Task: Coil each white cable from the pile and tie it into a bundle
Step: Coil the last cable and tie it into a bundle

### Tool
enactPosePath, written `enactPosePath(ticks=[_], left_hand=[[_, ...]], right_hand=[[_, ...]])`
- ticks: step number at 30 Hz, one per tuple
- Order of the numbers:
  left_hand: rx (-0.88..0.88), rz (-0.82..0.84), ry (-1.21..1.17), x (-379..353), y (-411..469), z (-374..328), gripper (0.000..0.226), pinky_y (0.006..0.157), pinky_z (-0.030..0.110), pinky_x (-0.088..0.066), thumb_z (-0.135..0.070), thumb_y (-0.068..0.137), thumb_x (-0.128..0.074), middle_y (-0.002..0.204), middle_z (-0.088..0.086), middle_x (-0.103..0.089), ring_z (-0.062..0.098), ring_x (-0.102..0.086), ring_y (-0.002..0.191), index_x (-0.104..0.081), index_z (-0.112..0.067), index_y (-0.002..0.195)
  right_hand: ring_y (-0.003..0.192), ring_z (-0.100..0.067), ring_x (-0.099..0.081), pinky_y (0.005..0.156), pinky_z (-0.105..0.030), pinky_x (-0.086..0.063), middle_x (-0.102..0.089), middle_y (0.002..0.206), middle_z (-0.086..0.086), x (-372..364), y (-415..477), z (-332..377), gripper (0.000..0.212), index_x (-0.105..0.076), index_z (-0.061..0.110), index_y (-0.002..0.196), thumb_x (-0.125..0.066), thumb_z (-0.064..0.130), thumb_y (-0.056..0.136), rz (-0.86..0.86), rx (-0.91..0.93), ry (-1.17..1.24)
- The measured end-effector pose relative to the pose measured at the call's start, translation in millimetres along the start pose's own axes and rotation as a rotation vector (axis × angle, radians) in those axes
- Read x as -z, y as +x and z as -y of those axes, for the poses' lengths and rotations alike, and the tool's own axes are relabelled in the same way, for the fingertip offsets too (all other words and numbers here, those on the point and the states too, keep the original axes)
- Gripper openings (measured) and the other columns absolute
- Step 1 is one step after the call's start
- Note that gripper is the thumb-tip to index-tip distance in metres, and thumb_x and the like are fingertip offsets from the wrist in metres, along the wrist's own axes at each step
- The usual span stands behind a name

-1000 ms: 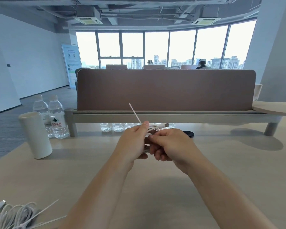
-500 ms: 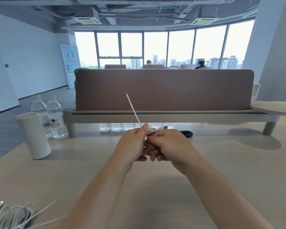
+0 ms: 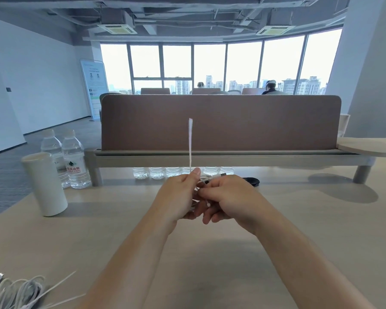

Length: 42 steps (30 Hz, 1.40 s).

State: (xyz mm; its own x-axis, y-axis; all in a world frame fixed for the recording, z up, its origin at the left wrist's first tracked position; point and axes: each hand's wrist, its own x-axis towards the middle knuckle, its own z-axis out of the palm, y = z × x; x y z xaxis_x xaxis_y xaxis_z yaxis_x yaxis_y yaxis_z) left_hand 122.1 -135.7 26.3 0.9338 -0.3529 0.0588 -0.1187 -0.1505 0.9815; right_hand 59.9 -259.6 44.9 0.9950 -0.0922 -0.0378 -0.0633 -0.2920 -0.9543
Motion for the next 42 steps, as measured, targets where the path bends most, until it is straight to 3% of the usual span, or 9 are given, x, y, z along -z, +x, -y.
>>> enactPosePath(ticks=[3, 6, 9, 12, 18, 22, 25, 34, 42], left_hand=[[-0.008, -0.035, 0.092, 3, 1, 0, 0.044, 0.051, 0.027, -0.049, -0.05, 0.103, -0.044, 0.084, 0.012, -0.076, 0.024, -0.071, 0.062, -0.071, -0.016, 0.093], [0.007, -0.011, 0.151, 2, -3, -2, 0.046, 0.046, 0.021, -0.046, -0.047, 0.105, -0.041, 0.082, 0.015, -0.076, 0.028, -0.075, 0.069, -0.069, -0.012, 0.094], [0.008, 0.016, 0.22, -2, -4, -2, 0.046, 0.045, 0.021, -0.047, -0.046, 0.105, -0.042, 0.087, 0.017, -0.074, 0.028, -0.075, 0.069, -0.07, -0.012, 0.094], [0.011, 0.055, 0.284, -7, -5, -1, 0.04, 0.044, 0.022, -0.046, -0.041, 0.104, -0.044, 0.093, 0.017, -0.073, 0.028, -0.075, 0.067, -0.07, -0.013, 0.095], [0.029, 0.114, 0.299, -6, -6, -1, 0.036, 0.048, 0.024, -0.047, -0.038, 0.103, -0.044, 0.096, 0.02, -0.073, 0.03, -0.075, 0.072, -0.068, -0.014, 0.091], [0.054, 0.132, 0.251, -1, -6, -1, 0.038, 0.052, 0.025, -0.047, -0.045, 0.103, -0.045, 0.089, 0.01, -0.077, 0.029, -0.075, 0.073, -0.07, -0.017, 0.096], [0.072, 0.153, 0.185, 5, -6, -3, 0.04, 0.06, 0.028, -0.046, -0.048, 0.104, -0.043, 0.087, 0.005, -0.078, 0.028, -0.075, 0.075, -0.07, -0.019, 0.104], [0.11, 0.212, 0.066, 22, -11, -9, 0.043, 0.06, 0.027, -0.046, -0.047, 0.105, -0.043, 0.086, 0.013, -0.077, 0.029, -0.075, 0.077, -0.071, -0.015, 0.107], [0.139, 0.127, -0.007, 21, -9, -12, 0.048, 0.062, 0.029, -0.046, -0.05, 0.106, -0.036, 0.09, 0.016, -0.077, 0.027, -0.074, 0.074, -0.069, -0.015, 0.108]], right_hand=[[0.063, -0.026, -0.072, 0.058, -0.028, -0.052, -0.075, 0.077, -0.016, 10, -2, 4, 0.033, -0.066, -0.004, 0.091, -0.058, 0.027, 0.1, -0.04, -0.011, -0.116], [0.053, -0.022, -0.066, 0.052, -0.028, -0.045, -0.073, 0.067, -0.011, 19, -1, 5, 0.03, -0.063, 0.004, 0.089, -0.054, 0.029, 0.101, -0.185, 0.044, -0.186], [0.047, -0.02, -0.05, 0.048, -0.024, -0.037, -0.067, 0.059, -0.009, 20, 3, 5, 0.022, -0.067, 0.015, 0.097, -0.049, 0.027, 0.103, -0.259, 0.162, -0.007], [0.048, -0.019, -0.043, 0.042, -0.02, -0.035, -0.059, 0.059, -0.012, 17, 3, 6, 0.037, -0.071, 0.018, 0.11, -0.041, 0.039, 0.106, -0.151, 0.179, 0.258], [0.057, -0.025, -0.049, 0.048, -0.025, -0.041, -0.061, 0.067, -0.021, 18, 3, 6, 0.077, -0.073, -0.004, 0.088, -0.034, 0.061, 0.101, -0.089, 0.098, 0.421], [0.049, -0.018, -0.047, 0.051, -0.024, -0.037, -0.062, 0.066, -0.015, 22, 3, 5, 0.033, -0.067, 0.0, 0.085, -0.054, 0.025, 0.101, -0.08, 0.053, 0.297], [0.048, -0.018, -0.046, 0.048, -0.024, -0.037, -0.063, 0.065, -0.013, 22, 2, 3, 0.004, -0.058, 0.004, 0.098, -0.055, 0.002, 0.096, -0.078, 0.076, 0.187], [0.048, -0.022, -0.057, 0.045, -0.025, -0.038, -0.071, 0.066, -0.014, 11, 3, 3, 0.009, -0.055, 0.002, 0.091, -0.055, 0.008, 0.098, -0.126, 0.111, 0.012], [0.049, -0.02, -0.056, 0.05, -0.027, -0.039, -0.069, 0.061, -0.009, 3, 0, 2, 0.014, -0.06, 0.001, 0.089, -0.06, 0.014, 0.095, -0.16, 0.156, -0.11]])
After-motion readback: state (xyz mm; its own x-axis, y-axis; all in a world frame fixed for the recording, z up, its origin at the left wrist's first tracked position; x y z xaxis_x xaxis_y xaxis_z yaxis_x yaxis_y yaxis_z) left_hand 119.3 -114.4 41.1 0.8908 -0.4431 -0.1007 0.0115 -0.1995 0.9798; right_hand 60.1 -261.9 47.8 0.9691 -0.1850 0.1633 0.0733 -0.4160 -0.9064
